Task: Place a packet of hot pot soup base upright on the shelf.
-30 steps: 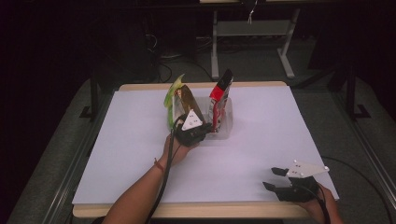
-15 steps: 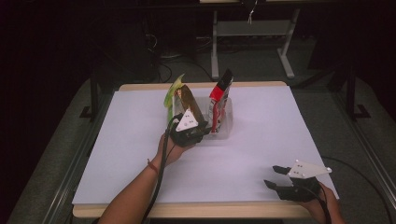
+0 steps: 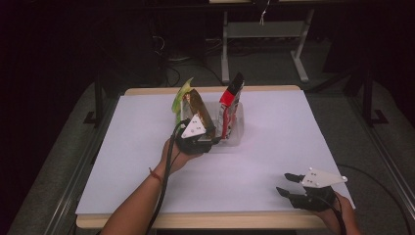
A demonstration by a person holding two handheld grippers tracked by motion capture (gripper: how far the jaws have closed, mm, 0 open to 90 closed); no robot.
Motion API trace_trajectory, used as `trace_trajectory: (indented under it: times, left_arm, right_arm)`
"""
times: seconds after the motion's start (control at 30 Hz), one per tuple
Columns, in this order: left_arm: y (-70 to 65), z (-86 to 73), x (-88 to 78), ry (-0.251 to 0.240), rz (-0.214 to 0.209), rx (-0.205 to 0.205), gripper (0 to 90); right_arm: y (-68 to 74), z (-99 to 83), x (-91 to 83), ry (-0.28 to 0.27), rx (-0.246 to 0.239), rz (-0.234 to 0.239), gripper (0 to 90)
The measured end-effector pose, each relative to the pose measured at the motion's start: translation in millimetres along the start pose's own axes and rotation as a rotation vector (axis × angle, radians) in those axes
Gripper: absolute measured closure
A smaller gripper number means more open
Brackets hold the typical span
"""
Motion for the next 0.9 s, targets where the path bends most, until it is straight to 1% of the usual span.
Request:
trace_trajectory:
  times: [0.03, 0.07, 0.13, 0.2, 0.23, 0.33, 0.4, 0.43, 0.47, 0.5, 0.53, 0.57, 0.6, 0.7, 0.73, 0.83, 0.9]
  left_arm:
    - [-0.1, 0.1, 0.7, -0.001, -0.006, -0.007, 52.7]
    - [0.0, 0.4, 1.7, -0.007, -0.013, -0.026, 50.4]
    - [0.0, 1.4, 3.4, -0.002, -0.002, -0.043, 44.5]
    - [-1.4, 2.0, 4.9, 0.006, -0.01, -0.04, 43.0]
    - [-2.3, 2.7, 5.2, 0.006, -0.002, -0.029, 41.9]
    - [-2.5, 4.9, 5.2, 0.006, -0.002, -0.04, 38.4]
    - [-2.6, 5.5, 4.1, 0.017, -0.003, -0.038, 37.0]
    - [-2.8, 5.8, 2.3, 0.036, -0.003, -0.025, 36.3]
    - [-2.9, 6.0, 0.5, 0.039, 0.005, -0.015, 35.9]
    - [-2.6, 6.1, -2.3, 0.033, 0.006, -0.014, 35.7]
    - [-2.0, 6.0, -5.5, 0.025, -0.005, -0.023, 35.7]
    - [-1.3, 5.8, -8.3, 0.025, -0.007, -0.026, 35.7]
    - [-0.6, 5.0, -11.5, 0.025, 0.003, -0.018, 35.7]
    - [0.5, 1.4, -18.5, 0.015, 0.005, -0.023, 34.8]
    - [1.1, -0.2, -21.1, 0.021, 0.005, -0.023, 34.5]
    - [2.2, -5.2, -28.8, 0.033, 0.012, -0.007, 32.6]
    - [2.8, -9.9, -34.8, 0.045, 0.01, 0.006, 31.2]
  right_arm:
    - [-0.1, 0.1, -0.3, -0.001, 0.001, -0.003, 44.1]
    - [-0.3, 0.1, -0.5, -0.001, 0.001, -0.006, 43.8]
    - [-0.5, 0.0, -1.1, -0.006, 0.001, -0.009, 43.5]
    - [-1.2, -0.4, -1.4, -0.011, 0.009, -0.004, 43.5]
    - [-1.5, -0.5, -1.5, -0.012, 0.012, -0.004, 43.0]
    - [-1.6, -0.3, -1.4, -0.01, 0.013, -0.01, 42.0]
    - [-1.9, -0.3, -1.4, -0.013, 0.015, -0.011, 41.7]
    - [-2.0, -0.2, -1.5, -0.013, 0.016, -0.015, 41.4]
    - [-2.0, -0.2, -1.5, -0.011, 0.014, -0.018, 41.2]
    - [-2.0, -0.2, -1.5, -0.01, 0.014, -0.019, 40.7]
    - [-2.3, -0.2, -1.6, -0.011, 0.013, -0.022, 40.5]
    - [-2.6, -0.2, -1.6, -0.011, 0.011, -0.025, 40.3]
    - [-2.7, -0.3, -1.7, -0.01, 0.013, -0.027, 40.0]
    - [-2.6, -0.3, -1.8, -0.006, 0.009, -0.032, 39.2]
    - [-2.8, -0.3, -2.2, -0.008, 0.007, -0.035, 39.1]
    - [-3.6, -0.6, -2.9, -0.009, 0.007, -0.043, 38.8]
    - [-4.0, -0.8, -2.8, -0.009, 0.009, -0.045, 38.7]
Point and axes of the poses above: each handheld gripper's, and its own axes: x roughly forward along the jaws, z roughly out of its top, y roughly to its left, the point moved 2 cm from there along x, roughly forward along the jaws, and after that the axes turned 10 degrees about -x, right-handed, at the moved point
